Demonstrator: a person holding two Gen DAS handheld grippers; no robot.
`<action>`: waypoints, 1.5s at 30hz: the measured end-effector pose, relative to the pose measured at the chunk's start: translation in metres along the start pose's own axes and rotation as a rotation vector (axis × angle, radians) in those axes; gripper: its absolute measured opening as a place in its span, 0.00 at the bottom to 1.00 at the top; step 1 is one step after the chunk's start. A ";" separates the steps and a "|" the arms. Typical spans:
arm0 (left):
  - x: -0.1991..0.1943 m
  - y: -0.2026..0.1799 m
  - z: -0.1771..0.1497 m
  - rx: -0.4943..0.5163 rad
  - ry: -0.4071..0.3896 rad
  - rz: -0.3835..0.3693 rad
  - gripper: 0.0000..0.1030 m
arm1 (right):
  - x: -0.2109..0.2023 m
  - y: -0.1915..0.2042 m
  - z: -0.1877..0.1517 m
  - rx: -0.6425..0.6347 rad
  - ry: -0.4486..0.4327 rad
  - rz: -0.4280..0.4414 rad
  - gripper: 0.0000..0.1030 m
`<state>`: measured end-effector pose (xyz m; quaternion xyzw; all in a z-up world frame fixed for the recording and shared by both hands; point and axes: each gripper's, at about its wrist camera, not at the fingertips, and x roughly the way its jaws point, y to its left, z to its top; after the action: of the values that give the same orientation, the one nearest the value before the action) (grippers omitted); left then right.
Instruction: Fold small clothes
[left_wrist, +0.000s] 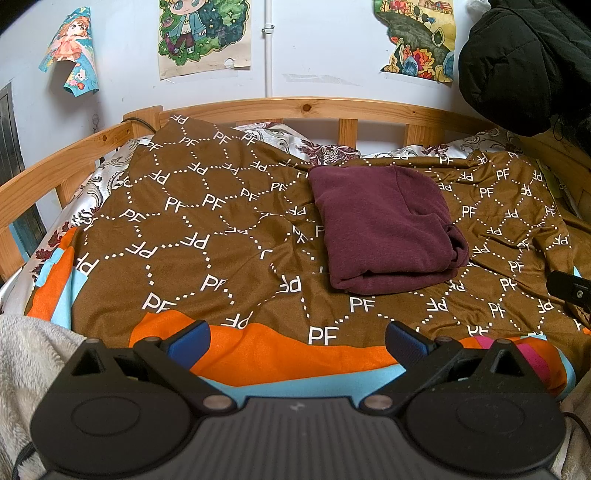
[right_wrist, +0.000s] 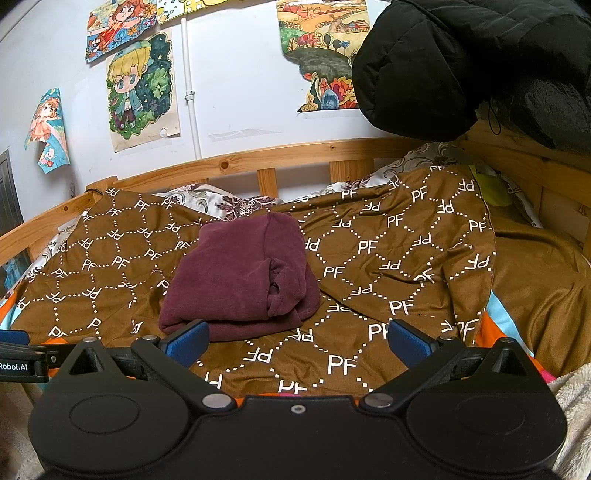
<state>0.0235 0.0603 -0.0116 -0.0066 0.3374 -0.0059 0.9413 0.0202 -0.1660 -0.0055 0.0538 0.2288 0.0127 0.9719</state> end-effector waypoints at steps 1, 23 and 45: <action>0.000 0.000 0.000 0.000 0.000 0.000 0.99 | 0.000 0.000 0.000 0.000 0.000 0.000 0.99; -0.005 0.001 0.001 -0.001 -0.019 -0.010 0.99 | 0.000 0.000 0.000 0.000 0.001 0.000 0.99; -0.004 0.003 0.002 -0.006 -0.006 -0.009 0.99 | -0.001 0.000 0.000 0.001 0.003 0.000 0.99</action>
<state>0.0218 0.0631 -0.0079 -0.0111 0.3347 -0.0089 0.9422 0.0195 -0.1663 -0.0051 0.0544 0.2304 0.0126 0.9715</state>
